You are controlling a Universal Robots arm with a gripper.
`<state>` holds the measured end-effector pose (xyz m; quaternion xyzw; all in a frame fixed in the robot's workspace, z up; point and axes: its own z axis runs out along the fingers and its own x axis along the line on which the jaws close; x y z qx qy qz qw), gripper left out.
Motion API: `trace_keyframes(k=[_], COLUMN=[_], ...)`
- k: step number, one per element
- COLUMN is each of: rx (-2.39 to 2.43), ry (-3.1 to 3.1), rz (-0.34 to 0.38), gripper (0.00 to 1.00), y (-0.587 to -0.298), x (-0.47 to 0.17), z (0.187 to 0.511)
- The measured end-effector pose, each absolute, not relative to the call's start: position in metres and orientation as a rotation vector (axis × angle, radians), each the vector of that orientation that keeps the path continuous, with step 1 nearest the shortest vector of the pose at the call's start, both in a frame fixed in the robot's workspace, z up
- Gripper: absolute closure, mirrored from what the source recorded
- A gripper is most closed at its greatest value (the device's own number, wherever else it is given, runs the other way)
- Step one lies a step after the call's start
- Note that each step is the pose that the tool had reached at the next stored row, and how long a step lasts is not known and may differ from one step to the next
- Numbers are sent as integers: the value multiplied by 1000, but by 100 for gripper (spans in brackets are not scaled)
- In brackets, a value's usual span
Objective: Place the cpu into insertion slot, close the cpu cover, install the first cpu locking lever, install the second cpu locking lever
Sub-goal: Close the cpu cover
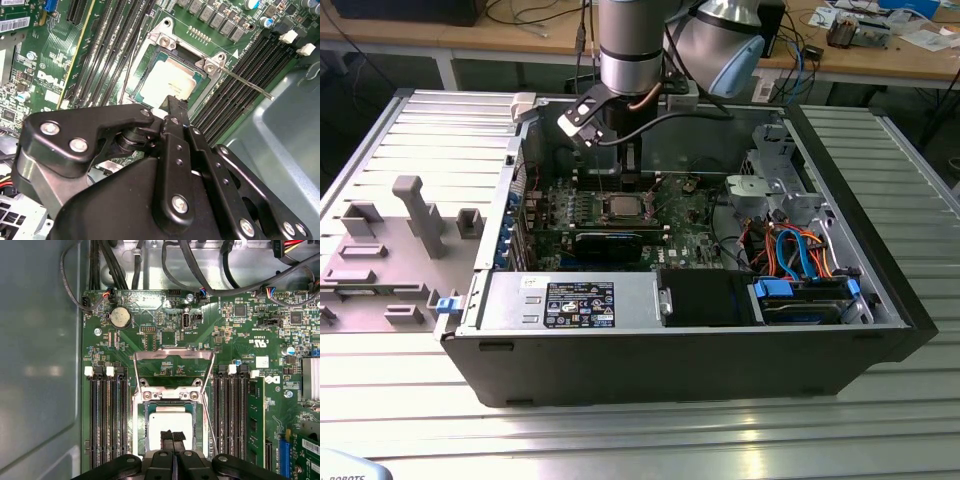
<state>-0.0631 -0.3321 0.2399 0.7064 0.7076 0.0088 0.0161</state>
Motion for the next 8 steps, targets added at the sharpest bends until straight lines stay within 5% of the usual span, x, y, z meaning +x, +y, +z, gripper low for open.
trace_keyframes(k=[8], rx=[2197], ry=[2201], rz=[27], gripper=[89], y=[-332], x=[-63], z=[240])
